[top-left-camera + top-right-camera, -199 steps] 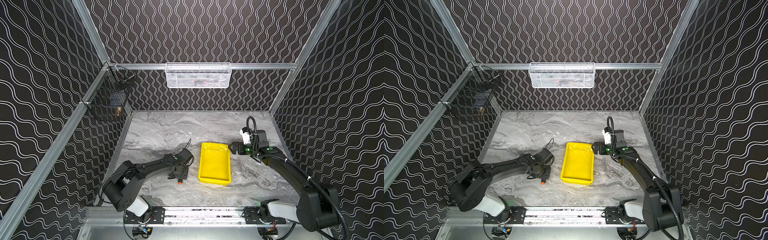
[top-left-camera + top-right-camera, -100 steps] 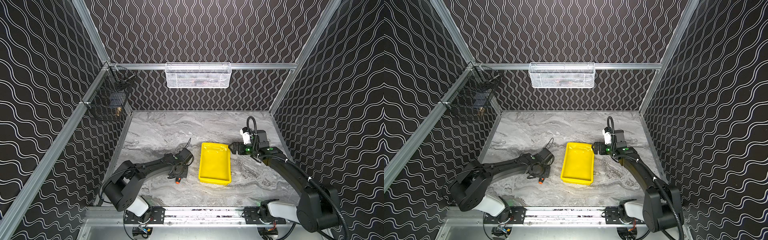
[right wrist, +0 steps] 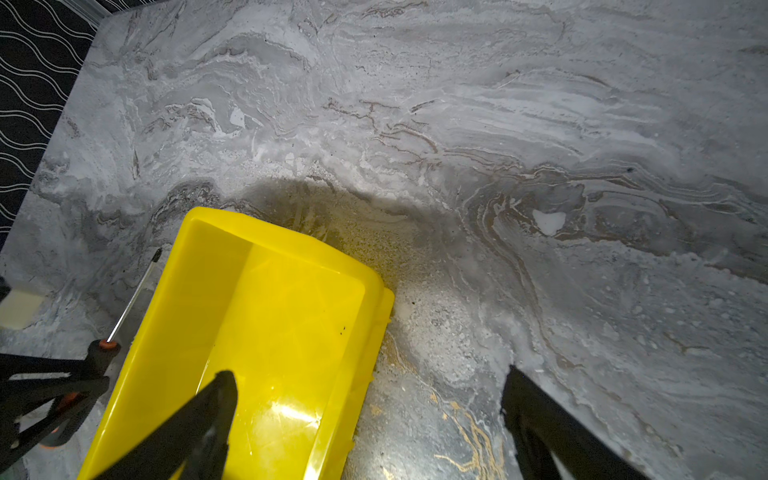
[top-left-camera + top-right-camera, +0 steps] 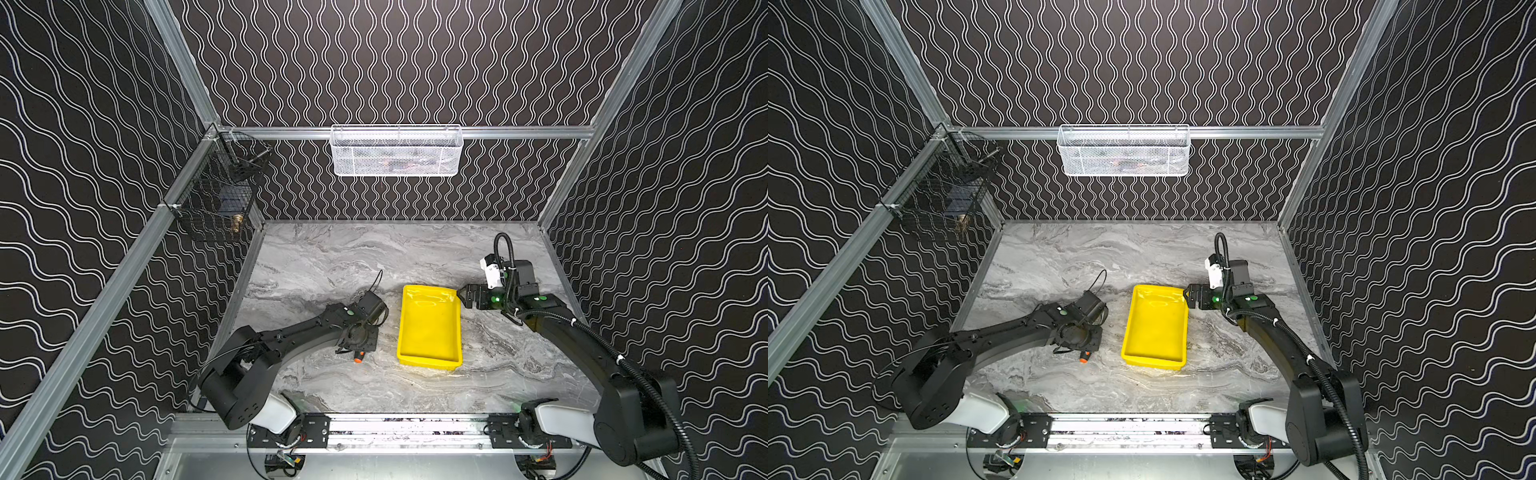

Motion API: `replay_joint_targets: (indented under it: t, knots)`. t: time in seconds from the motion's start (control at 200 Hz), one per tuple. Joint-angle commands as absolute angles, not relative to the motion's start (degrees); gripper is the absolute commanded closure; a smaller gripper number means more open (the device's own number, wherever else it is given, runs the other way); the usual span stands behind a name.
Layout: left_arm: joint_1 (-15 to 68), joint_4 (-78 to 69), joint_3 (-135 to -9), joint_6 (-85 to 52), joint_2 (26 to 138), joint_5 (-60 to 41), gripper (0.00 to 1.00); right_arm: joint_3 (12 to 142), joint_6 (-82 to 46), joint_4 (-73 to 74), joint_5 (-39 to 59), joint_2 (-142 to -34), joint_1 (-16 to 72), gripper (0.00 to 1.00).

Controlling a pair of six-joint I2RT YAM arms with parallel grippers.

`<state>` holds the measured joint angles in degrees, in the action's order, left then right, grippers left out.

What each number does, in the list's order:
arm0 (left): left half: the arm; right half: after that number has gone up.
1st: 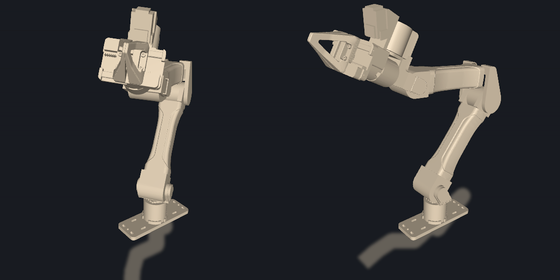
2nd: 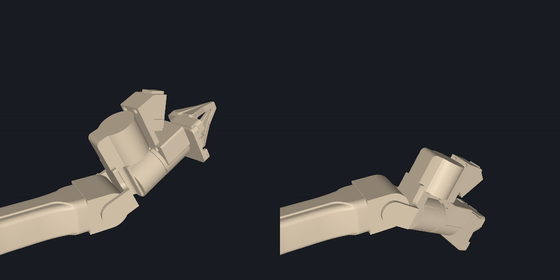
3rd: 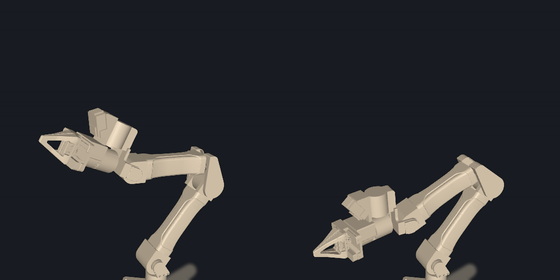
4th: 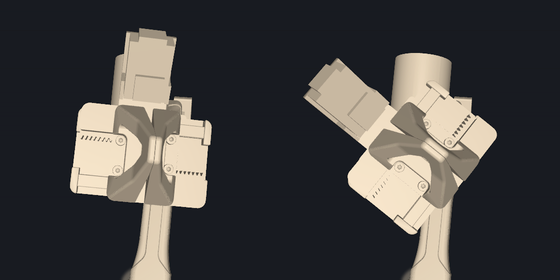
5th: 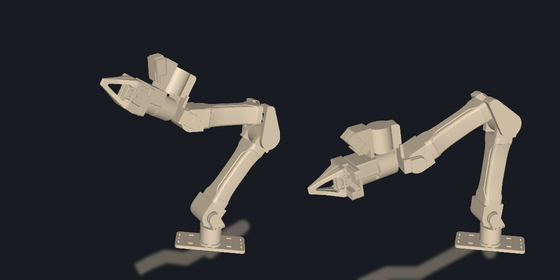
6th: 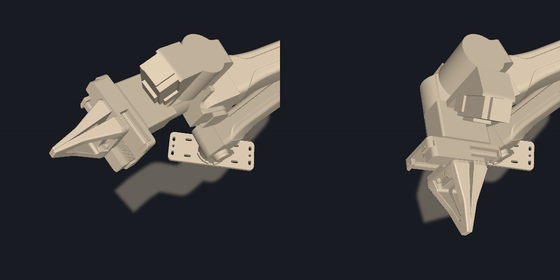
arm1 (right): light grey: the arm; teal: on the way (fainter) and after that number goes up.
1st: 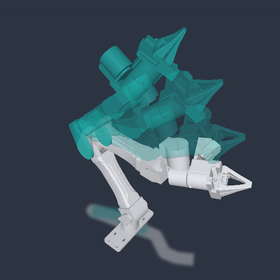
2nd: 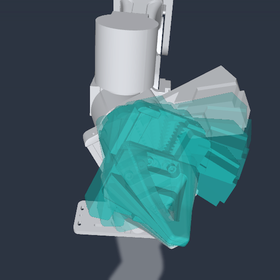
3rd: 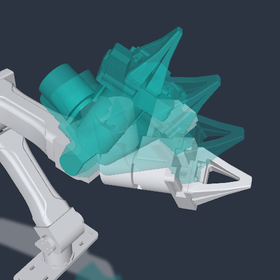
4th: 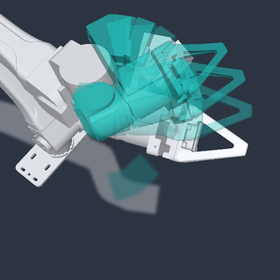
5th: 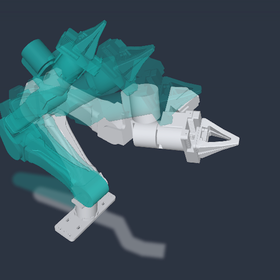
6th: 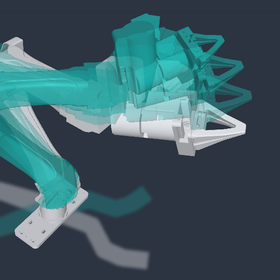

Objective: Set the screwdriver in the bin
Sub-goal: 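Lift the screwdriver with the left gripper and carry it over the bin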

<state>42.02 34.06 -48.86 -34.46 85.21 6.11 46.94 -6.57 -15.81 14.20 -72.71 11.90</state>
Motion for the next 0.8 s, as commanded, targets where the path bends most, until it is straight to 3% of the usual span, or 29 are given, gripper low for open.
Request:
replay_joint_targets:
  t: [0.0, 0.796]
  knots:
    - [42.0, 35.7, -50.0, -33.4, 84.2, 7.5, 0.89, 47.3, -6.2, -15.1, 14.7, -72.5, 11.9, 0.01]
    - [42.0, 40.4, -57.5, -25.1, 77.9, 11.8, 0.91, 49.3, -6.1, -12.5, 19.7, -74.9, 12.0, 0.01]
